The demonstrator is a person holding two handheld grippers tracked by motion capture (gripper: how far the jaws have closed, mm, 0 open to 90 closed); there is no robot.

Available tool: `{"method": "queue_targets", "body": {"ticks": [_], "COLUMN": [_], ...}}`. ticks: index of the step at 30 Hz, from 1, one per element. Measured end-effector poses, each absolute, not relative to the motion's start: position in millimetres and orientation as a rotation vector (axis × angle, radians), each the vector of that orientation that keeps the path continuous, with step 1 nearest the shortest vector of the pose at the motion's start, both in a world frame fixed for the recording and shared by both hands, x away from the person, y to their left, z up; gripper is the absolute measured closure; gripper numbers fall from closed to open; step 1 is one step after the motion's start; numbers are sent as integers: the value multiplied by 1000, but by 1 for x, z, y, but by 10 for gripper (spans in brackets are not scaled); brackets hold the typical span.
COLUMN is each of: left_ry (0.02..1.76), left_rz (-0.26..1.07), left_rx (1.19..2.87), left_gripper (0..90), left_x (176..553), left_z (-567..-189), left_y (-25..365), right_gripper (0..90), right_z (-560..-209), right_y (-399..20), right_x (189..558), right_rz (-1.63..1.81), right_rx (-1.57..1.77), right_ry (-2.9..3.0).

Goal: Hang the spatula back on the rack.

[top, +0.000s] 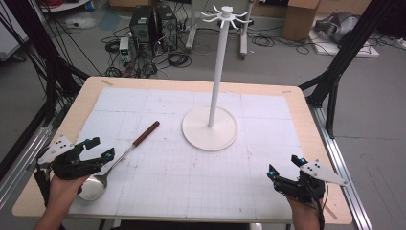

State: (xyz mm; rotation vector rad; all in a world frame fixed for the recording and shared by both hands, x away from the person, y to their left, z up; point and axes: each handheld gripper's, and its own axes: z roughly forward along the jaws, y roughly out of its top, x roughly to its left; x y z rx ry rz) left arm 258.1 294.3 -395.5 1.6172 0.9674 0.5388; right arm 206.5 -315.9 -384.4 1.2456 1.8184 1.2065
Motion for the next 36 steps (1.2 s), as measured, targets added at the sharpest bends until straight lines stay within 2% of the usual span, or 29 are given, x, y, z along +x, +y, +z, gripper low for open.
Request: {"method": "queue_targets", "body": {"ticks": [6,14,19,24,30,36], "left_ry": [987,1032,1045,1023,1057,1091], "left_rz": [506,486,480,436,360,315], "left_rx": [1672,1717,1750,1826,1918,1941], "left_gripper": [301,291,290,346,369,380], "left_x": [265,271,274,274,288,295], "left_z": [-401,-408,-410,-416,-426,-429], "left_y": [299,301,299,291,287,286], "right_gripper": [145,145,145,145,145,146], "right_z": [-385,-386,-384,-385,-387,-385], "right_y": [-315,-309,-306,-309,-307,-299], "right_x": [207,210,201,190,175,170], "right_rz": [1202,1194,1196,1196,1178,1173], "right_rx": [1250,1221,1205,1227,1234,1208], "right_ry": [1819,1864,1871,1858,1873,1881]}}
